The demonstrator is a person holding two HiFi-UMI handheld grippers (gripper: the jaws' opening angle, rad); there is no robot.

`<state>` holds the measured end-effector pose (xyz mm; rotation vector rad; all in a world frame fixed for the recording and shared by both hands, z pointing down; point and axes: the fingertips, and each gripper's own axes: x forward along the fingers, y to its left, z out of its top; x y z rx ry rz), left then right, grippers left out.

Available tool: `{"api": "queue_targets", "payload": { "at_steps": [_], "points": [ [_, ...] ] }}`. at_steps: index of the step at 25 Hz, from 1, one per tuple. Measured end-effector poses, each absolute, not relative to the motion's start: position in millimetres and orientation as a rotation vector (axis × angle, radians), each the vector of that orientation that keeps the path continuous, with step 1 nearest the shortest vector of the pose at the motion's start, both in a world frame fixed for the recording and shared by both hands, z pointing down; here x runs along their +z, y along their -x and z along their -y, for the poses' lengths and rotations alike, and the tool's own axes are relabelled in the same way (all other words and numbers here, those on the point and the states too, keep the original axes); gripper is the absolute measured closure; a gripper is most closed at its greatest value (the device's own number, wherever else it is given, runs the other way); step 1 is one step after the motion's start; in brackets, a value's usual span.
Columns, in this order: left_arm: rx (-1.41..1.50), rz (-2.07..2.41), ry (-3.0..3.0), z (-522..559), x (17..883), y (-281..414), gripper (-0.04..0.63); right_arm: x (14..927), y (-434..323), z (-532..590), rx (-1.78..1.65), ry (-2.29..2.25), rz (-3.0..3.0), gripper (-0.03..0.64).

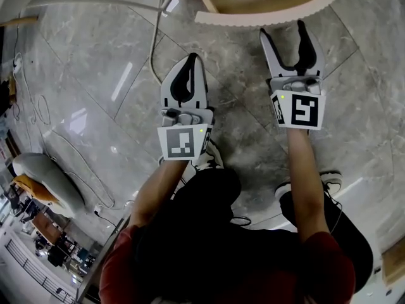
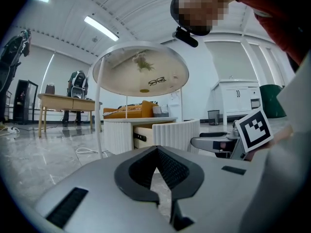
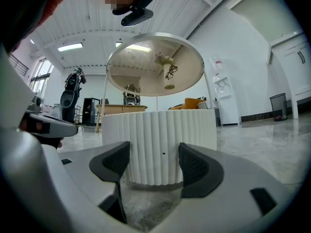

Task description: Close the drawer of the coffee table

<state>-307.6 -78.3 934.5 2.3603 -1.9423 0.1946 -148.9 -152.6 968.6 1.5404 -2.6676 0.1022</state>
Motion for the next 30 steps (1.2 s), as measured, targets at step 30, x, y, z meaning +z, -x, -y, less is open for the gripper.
{"api": "queue_targets", "payload": {
  "at_steps": [30],
  "points": [
    [0.191, 1.968, -2.366, 84.5, 932.1, 315.5, 0.583, 972.3, 192.2, 227.9, 0.061, -1.535, 2.645, 0.299]
  ]
}}
